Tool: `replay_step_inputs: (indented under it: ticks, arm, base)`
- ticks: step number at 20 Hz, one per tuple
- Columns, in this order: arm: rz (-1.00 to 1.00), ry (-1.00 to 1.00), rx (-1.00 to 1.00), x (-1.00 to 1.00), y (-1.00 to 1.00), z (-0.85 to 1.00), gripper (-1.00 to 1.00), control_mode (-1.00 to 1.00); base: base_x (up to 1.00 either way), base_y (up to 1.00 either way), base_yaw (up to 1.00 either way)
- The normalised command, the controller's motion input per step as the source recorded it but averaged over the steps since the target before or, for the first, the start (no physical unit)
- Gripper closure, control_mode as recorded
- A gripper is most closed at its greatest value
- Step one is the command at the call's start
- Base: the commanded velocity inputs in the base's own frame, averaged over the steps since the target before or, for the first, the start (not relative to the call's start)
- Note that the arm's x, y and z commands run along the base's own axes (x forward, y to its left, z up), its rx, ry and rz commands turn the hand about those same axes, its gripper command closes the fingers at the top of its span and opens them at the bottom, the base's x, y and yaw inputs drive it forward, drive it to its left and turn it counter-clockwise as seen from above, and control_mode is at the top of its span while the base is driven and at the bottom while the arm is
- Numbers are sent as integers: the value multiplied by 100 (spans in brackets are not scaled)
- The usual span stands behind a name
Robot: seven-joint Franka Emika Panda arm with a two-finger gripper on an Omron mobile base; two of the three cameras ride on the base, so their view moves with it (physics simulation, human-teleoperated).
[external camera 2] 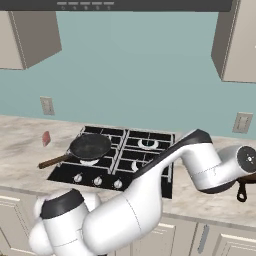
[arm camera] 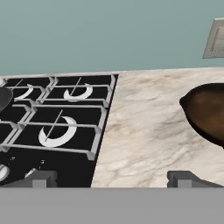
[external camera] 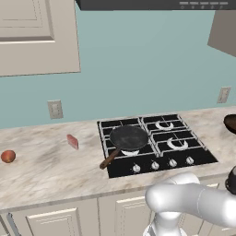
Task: Place both pans onto different burners. Then place the onion and the steak on different pans.
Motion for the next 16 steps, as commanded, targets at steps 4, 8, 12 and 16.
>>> replay_step_inputs:
  ticks: [4,8,12,16]
  arm:
    - [3,1,0,-6,-31,0,-100,-100]
    - [4,0,0,-12,-31,0,-100,-100]
    - [4,0,0,-16,-24,0,-100,-100]
    - [4,0,0,-12,-21,0,-100,-100]
  base:
    - [0,0,0]
    - [0,0,0]
    - [0,0,0]
    - [0,0,0]
